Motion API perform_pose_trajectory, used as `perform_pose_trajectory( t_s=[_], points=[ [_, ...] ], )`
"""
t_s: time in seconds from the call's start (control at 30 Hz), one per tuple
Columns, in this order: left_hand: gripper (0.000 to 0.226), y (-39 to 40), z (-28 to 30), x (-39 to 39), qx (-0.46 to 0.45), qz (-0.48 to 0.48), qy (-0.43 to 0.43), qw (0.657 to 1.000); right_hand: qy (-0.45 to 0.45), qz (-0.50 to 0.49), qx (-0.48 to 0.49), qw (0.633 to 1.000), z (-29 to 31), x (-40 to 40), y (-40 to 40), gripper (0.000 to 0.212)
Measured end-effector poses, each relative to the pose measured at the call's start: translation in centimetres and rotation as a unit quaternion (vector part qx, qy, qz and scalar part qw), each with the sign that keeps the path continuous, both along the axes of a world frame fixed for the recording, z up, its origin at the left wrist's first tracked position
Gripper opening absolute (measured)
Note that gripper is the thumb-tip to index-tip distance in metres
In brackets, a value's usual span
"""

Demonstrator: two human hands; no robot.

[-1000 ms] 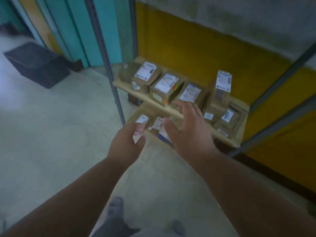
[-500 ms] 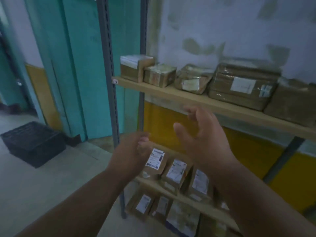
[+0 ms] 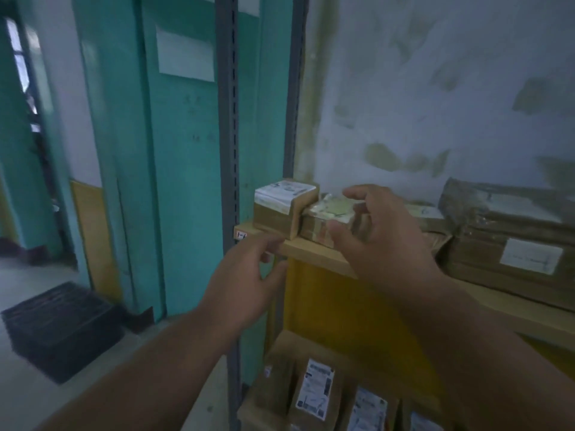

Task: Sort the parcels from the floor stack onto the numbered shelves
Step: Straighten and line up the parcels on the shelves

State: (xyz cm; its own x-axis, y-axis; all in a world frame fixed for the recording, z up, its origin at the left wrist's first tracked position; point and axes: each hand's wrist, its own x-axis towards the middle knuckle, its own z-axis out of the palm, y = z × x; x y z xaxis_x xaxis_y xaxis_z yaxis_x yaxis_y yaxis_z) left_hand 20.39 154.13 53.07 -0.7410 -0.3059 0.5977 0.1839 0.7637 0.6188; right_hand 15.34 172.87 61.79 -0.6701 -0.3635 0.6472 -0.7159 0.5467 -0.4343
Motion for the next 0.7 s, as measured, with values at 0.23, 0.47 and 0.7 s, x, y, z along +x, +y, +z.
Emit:
perform_pose_trajectory(
  t_s=[0.23, 0.47, 0.7],
  points=[
    [0.039, -7.0, 4.2, -5.1, -0.125, -0.055, 0.034, 0.990, -0.018, -0.054, 0.019, 0.998, 0.7, -3.9, -5.5, 0.018],
    [0.041, -10.3, 6.5, -7.3, -0.200, -0.094, 0.015, 0.975, -0.112, -0.110, 0.073, 0.985, 3.3, -8.9, -8.7, 0.019],
    [0.044, -11.1, 6.5, -8.3, -0.169, -0.089, 0.016, 0.982, -0.149, -0.103, 0.149, 0.972, 4.0, -11.9, -10.2, 0.015]
  ],
)
